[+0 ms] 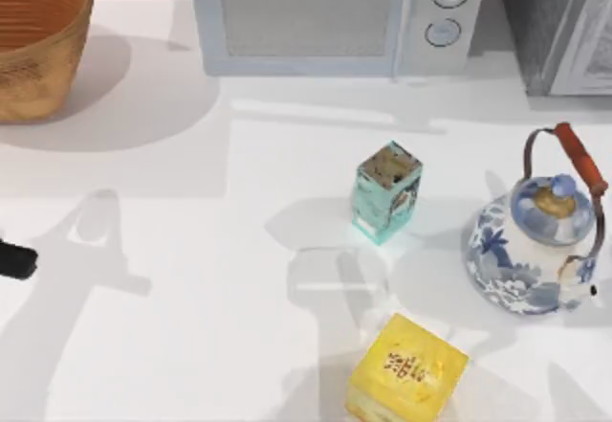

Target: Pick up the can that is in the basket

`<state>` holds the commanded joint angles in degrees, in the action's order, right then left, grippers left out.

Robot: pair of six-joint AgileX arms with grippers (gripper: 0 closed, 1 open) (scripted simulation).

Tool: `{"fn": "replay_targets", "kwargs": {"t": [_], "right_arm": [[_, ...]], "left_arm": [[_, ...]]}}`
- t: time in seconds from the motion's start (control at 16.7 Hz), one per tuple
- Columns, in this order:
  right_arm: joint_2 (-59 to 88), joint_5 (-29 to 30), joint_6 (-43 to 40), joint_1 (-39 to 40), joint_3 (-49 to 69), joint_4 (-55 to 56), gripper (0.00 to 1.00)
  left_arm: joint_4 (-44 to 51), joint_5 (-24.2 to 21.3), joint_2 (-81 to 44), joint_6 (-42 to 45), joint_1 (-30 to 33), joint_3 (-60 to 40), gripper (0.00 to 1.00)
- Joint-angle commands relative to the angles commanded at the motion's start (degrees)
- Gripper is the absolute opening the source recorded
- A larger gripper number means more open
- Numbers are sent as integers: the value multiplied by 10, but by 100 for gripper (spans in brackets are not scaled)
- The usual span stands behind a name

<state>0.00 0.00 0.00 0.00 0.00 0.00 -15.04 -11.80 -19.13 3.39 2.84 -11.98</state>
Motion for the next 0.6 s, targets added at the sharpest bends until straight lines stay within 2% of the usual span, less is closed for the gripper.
{"fn": "replay_targets", "kwargs": {"t": [0.36,0.6], "right_arm": [[0,0,0,0,0,0,100],[0,0,0,0,0,0,100]], "left_arm": [[-156,-115,-327,30,13,-96,0],[-224,-184,-471,42,17,-139,0]]}}
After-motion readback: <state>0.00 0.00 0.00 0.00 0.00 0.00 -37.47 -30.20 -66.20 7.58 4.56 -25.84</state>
